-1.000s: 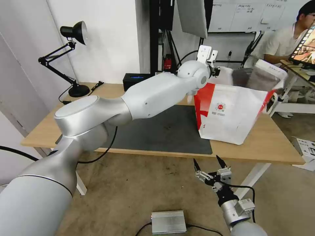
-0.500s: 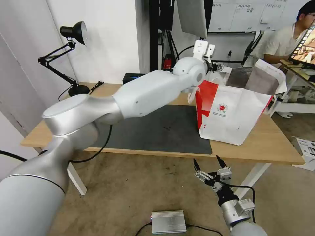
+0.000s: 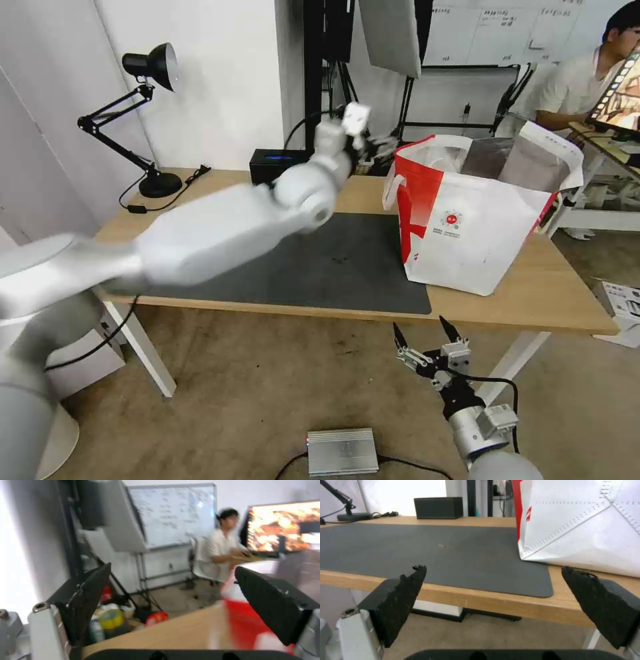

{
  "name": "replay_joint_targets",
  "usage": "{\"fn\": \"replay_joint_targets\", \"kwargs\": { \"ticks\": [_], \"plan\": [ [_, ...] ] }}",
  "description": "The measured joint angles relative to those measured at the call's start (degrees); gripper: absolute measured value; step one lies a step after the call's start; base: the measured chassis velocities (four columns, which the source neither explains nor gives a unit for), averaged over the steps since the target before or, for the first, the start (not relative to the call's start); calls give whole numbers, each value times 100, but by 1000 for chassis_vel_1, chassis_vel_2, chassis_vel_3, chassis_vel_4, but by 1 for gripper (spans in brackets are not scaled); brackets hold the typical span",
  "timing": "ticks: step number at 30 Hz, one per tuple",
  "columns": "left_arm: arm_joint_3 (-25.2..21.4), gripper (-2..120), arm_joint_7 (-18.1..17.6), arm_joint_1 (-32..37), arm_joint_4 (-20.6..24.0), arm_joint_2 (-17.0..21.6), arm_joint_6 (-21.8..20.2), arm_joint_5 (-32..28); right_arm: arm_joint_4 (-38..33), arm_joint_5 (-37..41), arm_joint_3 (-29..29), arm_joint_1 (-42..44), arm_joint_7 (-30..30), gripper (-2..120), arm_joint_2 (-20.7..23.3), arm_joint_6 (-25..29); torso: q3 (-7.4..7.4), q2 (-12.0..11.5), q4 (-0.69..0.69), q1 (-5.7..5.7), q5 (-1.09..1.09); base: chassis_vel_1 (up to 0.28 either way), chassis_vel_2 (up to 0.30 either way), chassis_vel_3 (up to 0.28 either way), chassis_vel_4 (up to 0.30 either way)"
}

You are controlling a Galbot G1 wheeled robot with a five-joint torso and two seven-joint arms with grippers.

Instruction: Pick up the trash from the table and place it into the takeout bag.

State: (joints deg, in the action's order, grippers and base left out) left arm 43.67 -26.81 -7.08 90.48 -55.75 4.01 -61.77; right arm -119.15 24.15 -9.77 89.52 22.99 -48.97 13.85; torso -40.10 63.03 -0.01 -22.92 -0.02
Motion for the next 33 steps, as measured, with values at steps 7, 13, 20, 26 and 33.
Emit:
{"fn": "replay_joint_targets", "kwargs": {
  "ticks": [7,13,20,26,33],
  "plan": [
    [-1414,100,193,1680,529,1154,376,556,0,0,0,0,1,100,0,0,0,0,3,0,-4,0,0,0,0],
    [-2667,100,350,2918,1081,1635,463,945,0,0,0,0,1,100,-1,0,0,0,0,0,1,0,0,0,0],
    [-4837,100,699,5524,1942,1926,625,1468,0,0,1,0,0,100,0,0,0,0,4,2,2,0,0,0,0],
    [-6363,100,1063,7537,2257,1447,888,2107,0,0,0,0,1,100,0,0,1,0,-1,0,3,0,0,0,0],
    [-7012,100,1305,8622,2378,683,1145,2772,0,0,0,0,0,100,0,0,0,0,1,0,5,0,0,0,0]
  ]
}}
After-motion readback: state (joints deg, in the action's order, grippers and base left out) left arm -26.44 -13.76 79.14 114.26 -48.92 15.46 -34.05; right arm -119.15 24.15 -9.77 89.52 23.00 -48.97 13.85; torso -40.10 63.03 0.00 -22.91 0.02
